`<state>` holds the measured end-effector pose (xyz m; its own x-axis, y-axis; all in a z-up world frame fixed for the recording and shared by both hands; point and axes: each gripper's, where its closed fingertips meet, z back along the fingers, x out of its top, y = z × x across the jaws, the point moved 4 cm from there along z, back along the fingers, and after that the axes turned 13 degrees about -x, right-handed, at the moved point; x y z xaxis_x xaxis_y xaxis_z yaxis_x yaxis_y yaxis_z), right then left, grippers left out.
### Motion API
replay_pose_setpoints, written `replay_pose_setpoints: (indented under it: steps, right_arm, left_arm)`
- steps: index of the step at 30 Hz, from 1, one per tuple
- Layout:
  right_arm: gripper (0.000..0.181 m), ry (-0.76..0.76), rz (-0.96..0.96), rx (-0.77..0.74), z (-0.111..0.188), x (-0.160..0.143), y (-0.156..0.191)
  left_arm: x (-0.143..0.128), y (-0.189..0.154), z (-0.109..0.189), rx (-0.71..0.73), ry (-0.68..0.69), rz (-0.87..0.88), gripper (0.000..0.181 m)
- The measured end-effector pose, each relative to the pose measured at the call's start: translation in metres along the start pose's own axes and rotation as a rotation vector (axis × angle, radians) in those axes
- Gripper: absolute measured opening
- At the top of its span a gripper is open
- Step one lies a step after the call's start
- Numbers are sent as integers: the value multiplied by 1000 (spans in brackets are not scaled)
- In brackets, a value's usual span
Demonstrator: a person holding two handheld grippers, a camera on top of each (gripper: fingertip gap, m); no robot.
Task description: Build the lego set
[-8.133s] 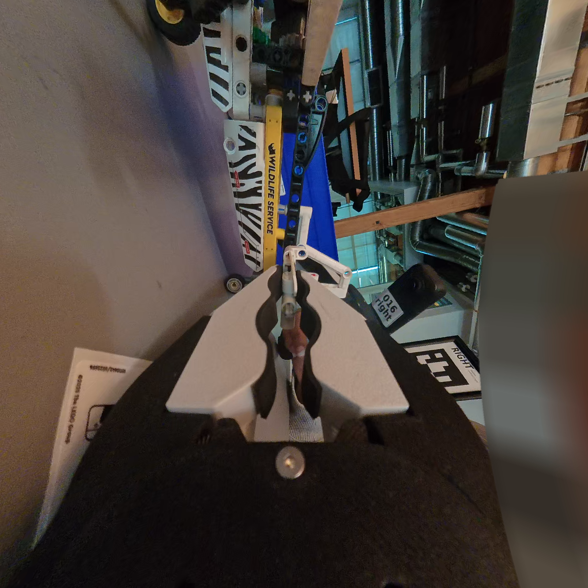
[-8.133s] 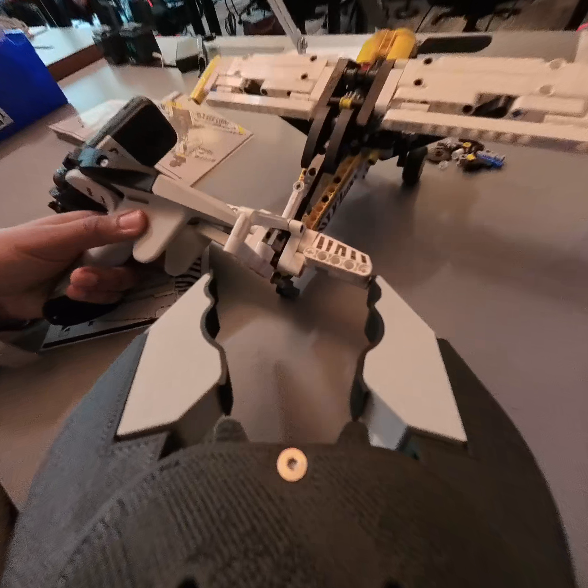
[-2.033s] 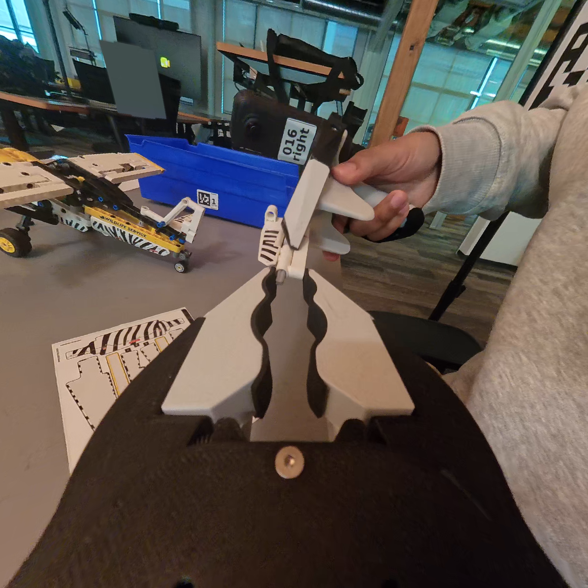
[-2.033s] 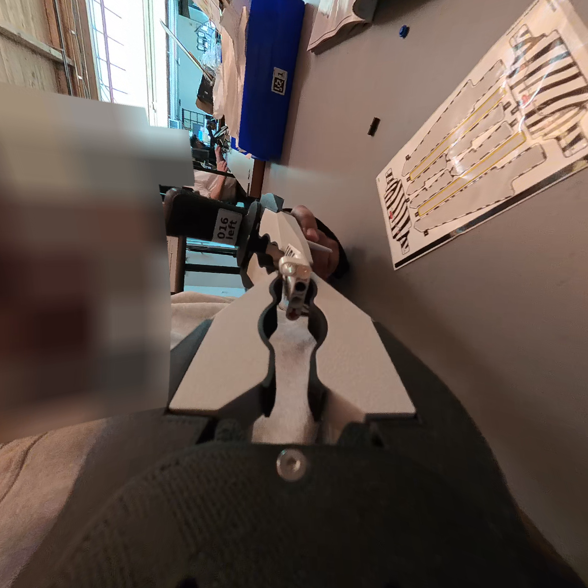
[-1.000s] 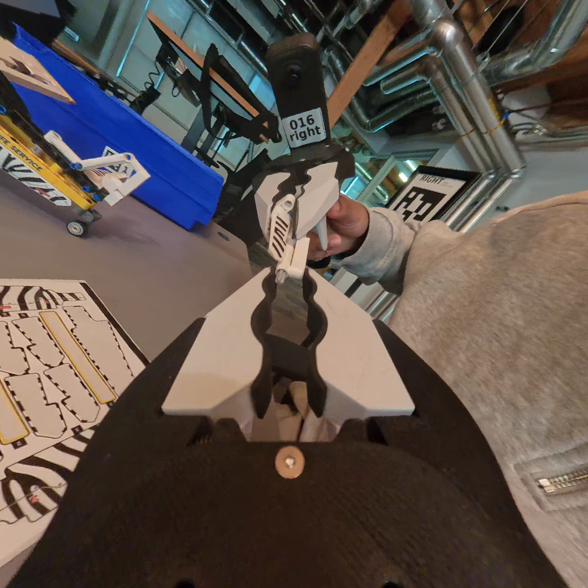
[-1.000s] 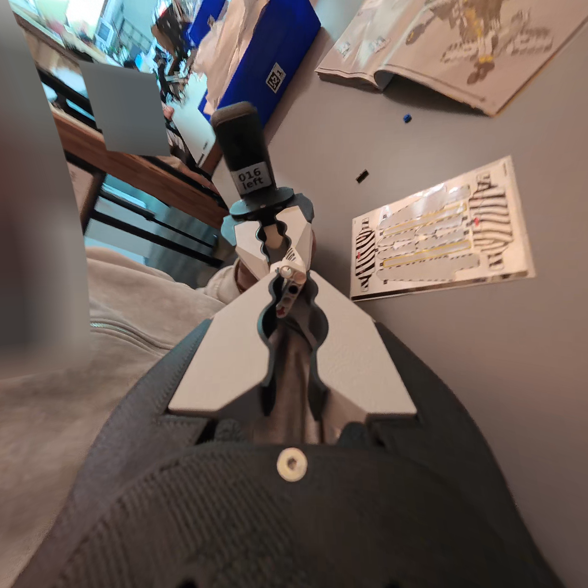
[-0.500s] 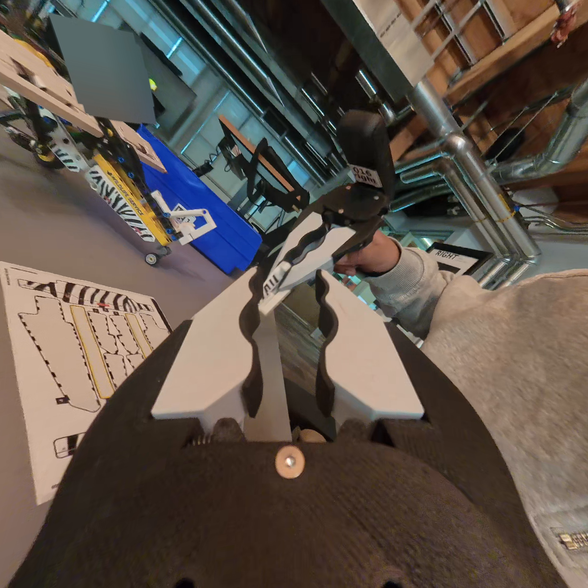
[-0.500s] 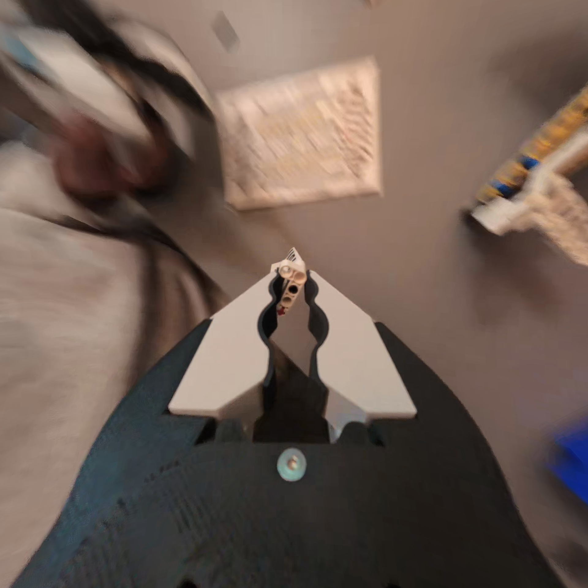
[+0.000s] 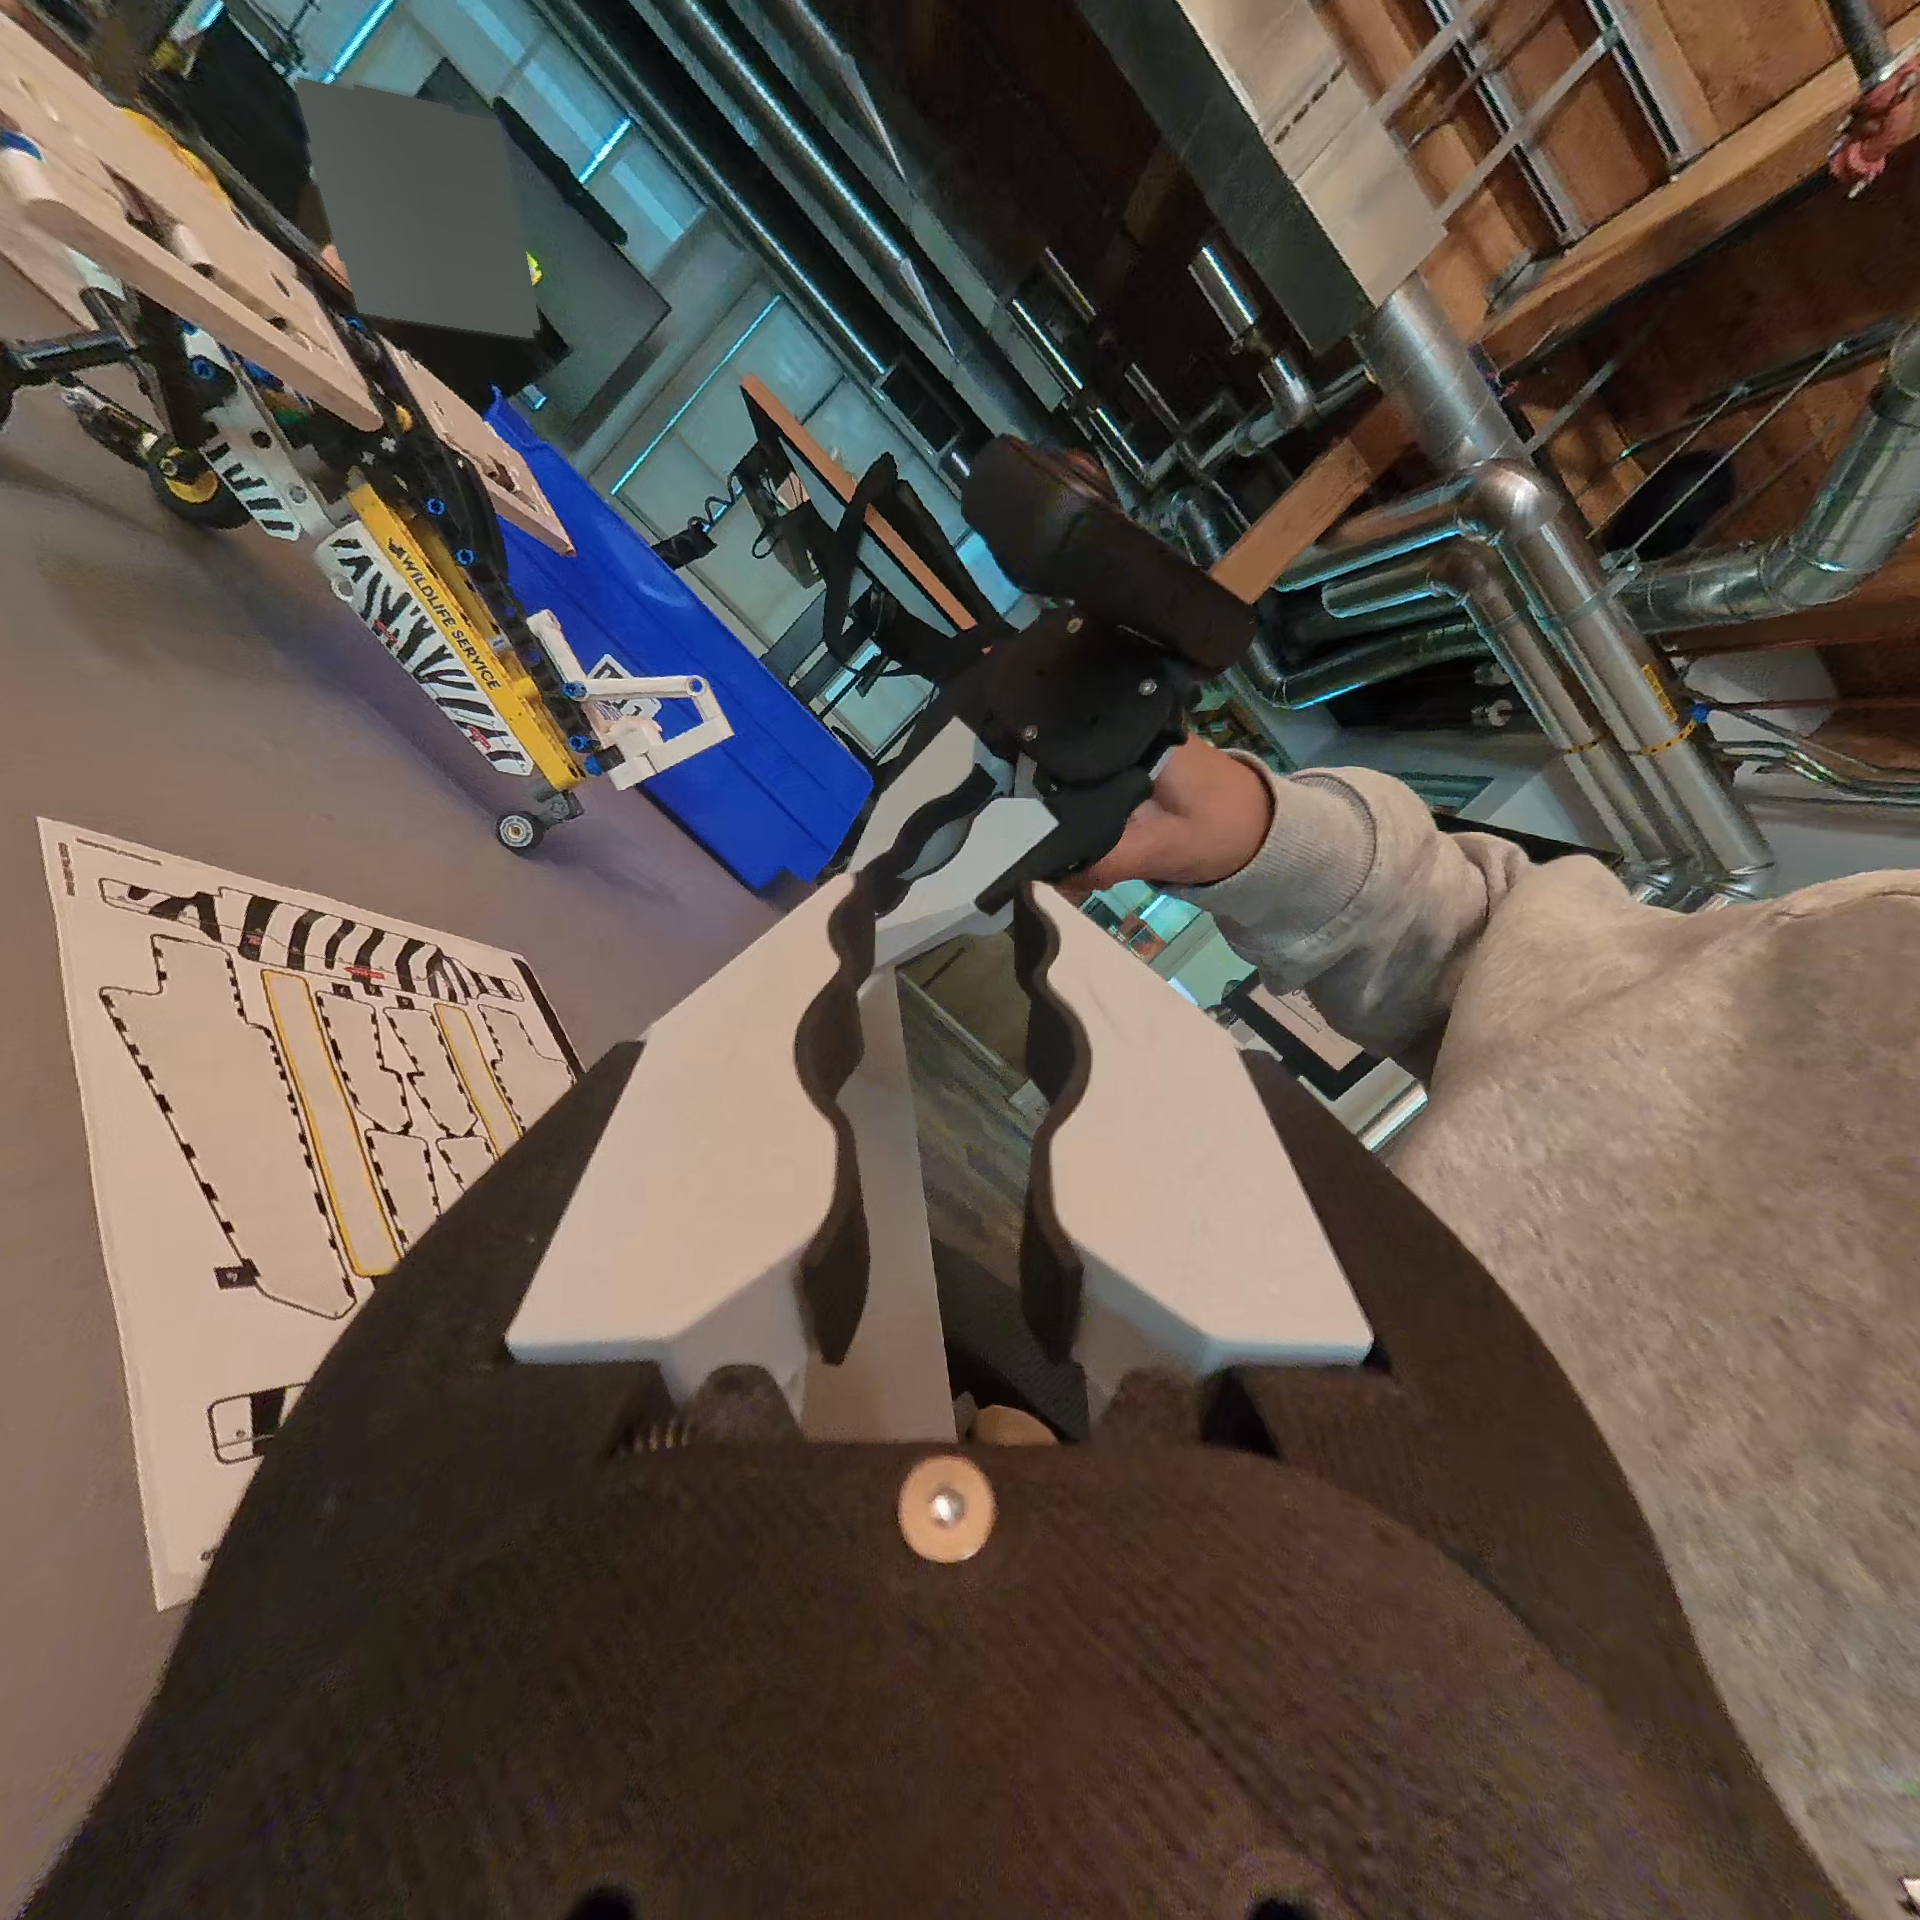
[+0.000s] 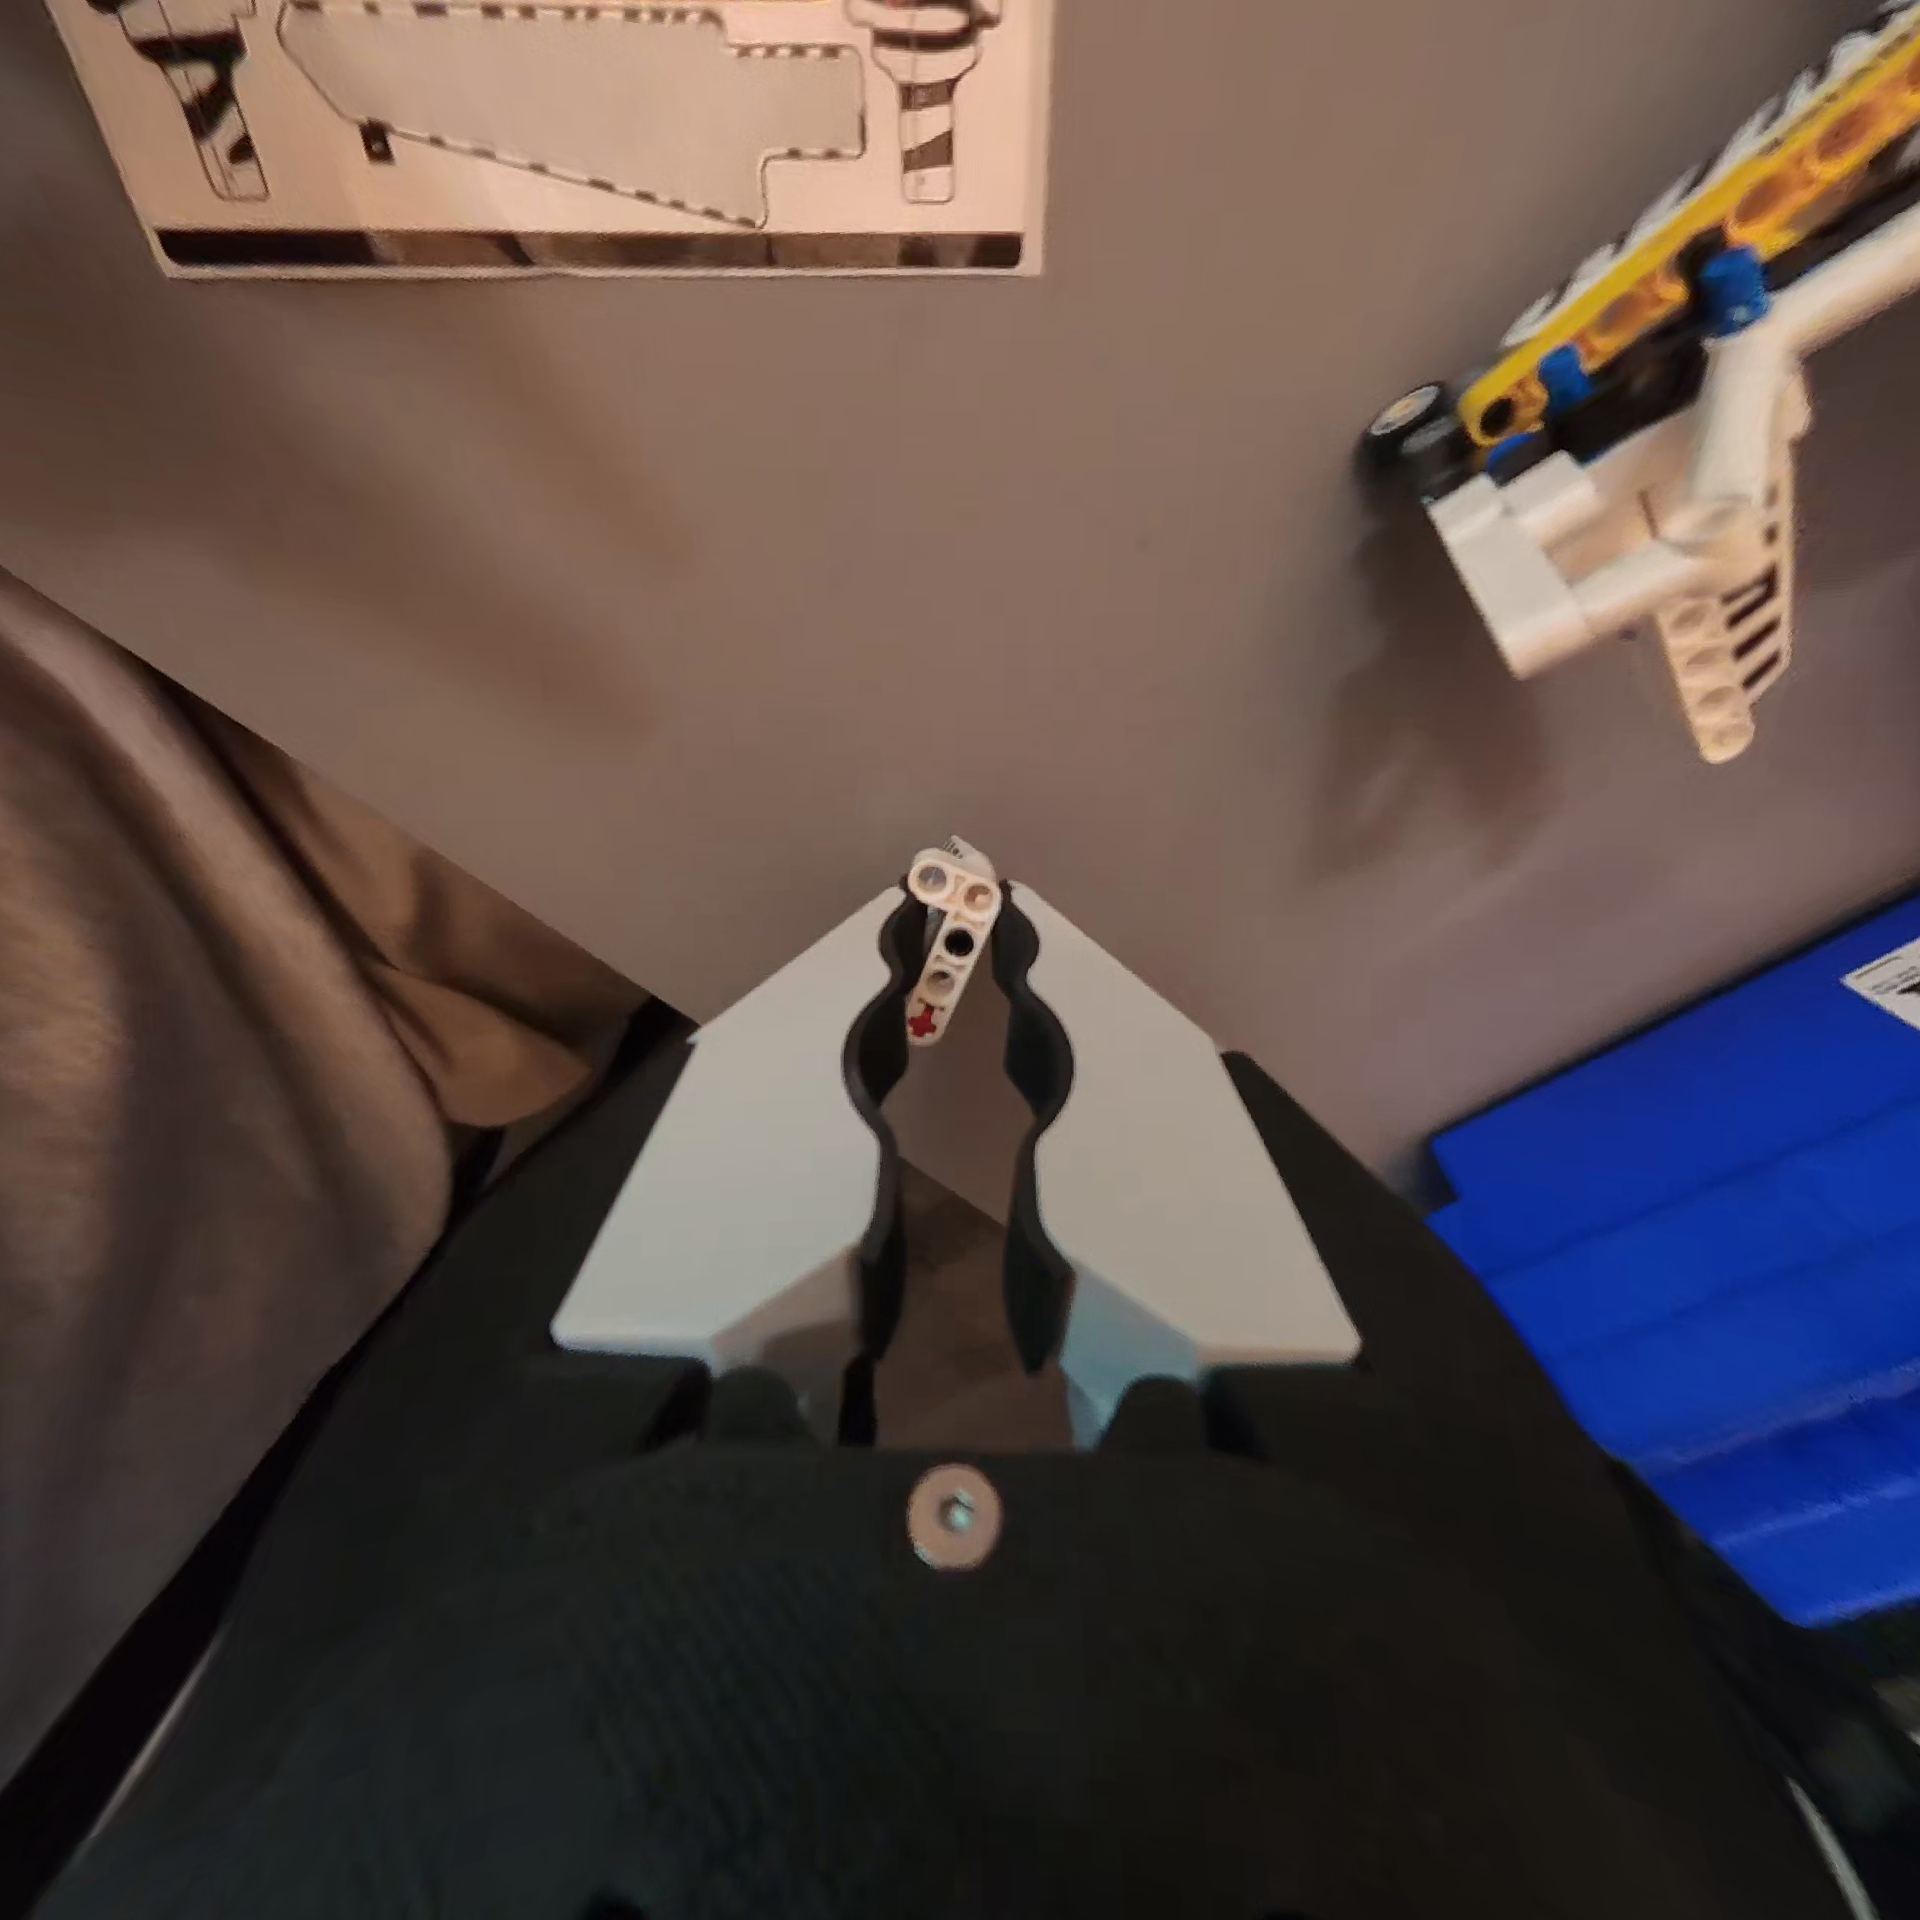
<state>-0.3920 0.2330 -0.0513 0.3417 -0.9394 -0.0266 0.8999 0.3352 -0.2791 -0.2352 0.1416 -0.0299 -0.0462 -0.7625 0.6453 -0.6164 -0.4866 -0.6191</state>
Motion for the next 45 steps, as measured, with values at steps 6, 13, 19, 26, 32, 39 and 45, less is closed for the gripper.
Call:
replay_pose_setpoints:
  steps: [6, 13, 19, 26, 32, 39, 45]
  right_arm:
    - [12, -117, -86, 59, -9, -5, -2]
    - [12, -237, -154, 13, -7, -13, -10]
    - [11, -316, -210, 20, -13, -19, -4]
    - [10, -405, -240, 0, -14, -21, 0]
    - [10, -501, -298, -25, -5, -24, -5]
    - [9, -543, -304, -44, -12, -26, 0]
    - [9, -598, -354, -14, -19, -28, 0]
  left_arm:
    - [1, 0, 1, -1, -12, 6, 22]
    - [1, 1, 1, 5, -15, 7, 19]
    - [1, 1, 1, 8, -12, 6, 17]
    - [1, 2, 1, 13, -12, 6, 15]
    - [1, 1, 2, 14, -14, 4, 14]
    - [1, 2, 2, 22, -12, 1, 13]
    - [0, 2, 2, 24, -7, 1, 12]
